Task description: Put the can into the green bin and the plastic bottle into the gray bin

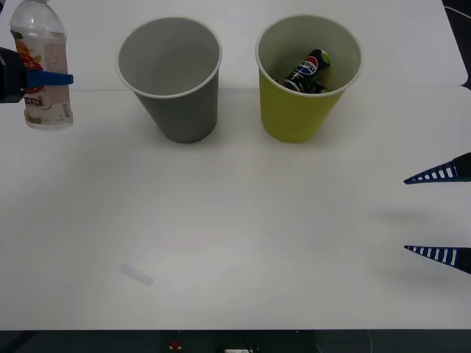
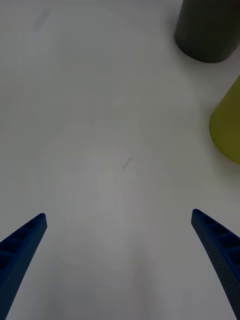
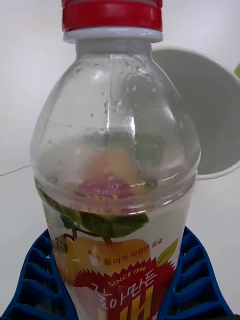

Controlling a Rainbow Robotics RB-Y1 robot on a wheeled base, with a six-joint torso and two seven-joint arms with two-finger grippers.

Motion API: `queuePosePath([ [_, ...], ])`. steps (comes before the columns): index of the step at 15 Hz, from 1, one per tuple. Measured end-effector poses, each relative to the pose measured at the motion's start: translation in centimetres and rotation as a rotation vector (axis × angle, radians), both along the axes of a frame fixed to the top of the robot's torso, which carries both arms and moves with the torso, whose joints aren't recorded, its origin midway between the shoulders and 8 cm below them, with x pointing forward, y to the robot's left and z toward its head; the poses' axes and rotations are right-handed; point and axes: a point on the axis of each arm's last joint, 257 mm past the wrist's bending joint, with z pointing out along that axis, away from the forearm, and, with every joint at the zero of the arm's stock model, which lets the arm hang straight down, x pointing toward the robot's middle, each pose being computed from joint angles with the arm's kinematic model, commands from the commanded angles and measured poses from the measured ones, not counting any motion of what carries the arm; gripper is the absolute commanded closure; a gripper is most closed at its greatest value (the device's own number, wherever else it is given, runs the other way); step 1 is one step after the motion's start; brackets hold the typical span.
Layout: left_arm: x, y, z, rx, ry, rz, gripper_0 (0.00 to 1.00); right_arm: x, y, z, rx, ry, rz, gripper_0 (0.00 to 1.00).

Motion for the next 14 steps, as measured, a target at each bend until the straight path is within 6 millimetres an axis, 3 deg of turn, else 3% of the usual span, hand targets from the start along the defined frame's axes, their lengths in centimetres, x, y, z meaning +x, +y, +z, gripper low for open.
queuePosePath([
  [9, 3.5, -8.2, 5.3, 0.063, -0.017, -0.169, 1.00, 0.0, 0.0, 0.0, 0.000, 0.000, 0.000, 0.00],
  [14, 5.9, -12.3, 6.1, 0.117, -0.003, -0.216, 1.00, 0.0, 0.0, 0.0, 0.000, 0.000, 0.000, 0.00],
])
